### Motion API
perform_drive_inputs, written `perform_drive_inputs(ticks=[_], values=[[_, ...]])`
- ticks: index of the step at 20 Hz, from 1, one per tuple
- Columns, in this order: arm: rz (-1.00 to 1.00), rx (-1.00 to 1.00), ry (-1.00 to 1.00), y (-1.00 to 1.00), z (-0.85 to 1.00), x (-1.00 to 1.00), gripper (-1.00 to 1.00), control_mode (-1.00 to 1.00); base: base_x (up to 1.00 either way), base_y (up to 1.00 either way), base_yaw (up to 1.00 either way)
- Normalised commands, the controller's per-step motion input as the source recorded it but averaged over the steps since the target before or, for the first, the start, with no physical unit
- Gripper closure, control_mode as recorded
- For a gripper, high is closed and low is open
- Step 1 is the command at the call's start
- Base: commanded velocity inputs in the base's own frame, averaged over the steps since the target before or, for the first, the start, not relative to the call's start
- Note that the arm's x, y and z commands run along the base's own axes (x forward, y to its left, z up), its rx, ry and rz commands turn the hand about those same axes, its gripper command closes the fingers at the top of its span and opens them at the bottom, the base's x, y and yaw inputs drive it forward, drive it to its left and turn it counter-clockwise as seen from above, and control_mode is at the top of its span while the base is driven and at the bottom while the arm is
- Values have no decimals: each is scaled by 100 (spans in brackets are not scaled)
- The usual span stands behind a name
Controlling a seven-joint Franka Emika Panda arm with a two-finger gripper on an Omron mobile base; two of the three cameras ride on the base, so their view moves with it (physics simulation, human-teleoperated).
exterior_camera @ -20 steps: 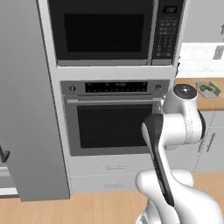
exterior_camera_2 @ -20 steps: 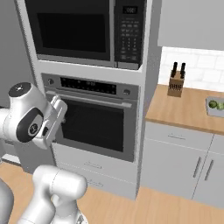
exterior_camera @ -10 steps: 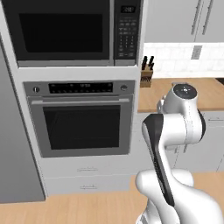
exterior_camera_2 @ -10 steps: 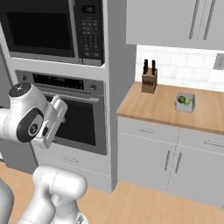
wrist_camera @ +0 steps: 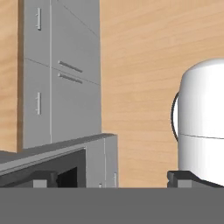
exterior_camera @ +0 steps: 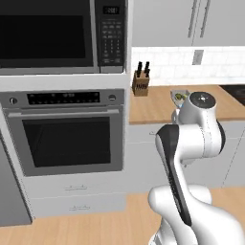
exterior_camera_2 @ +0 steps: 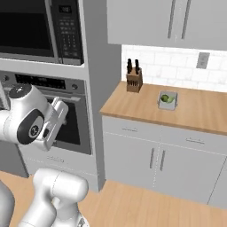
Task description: Take the meat container that has the chicken drumstick and place it on the second highest rack of the freezer. Then take the vegetable container that has the corn and lime and place it on the highest rack of the freezer.
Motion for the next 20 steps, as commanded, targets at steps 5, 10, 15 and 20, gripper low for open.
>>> perform_drive_inputs(ticks=[5,10,15,20], values=[[0,0,0,0,0,0,-100,100,36,-53,-14],[0,0,0,0,0,0,-100,100,60,-40,-10],[0,0,0,0,0,0,-100,100,57,-30,-7],[0,0,0,0,0,0,-100,100,58,-46,-10]])
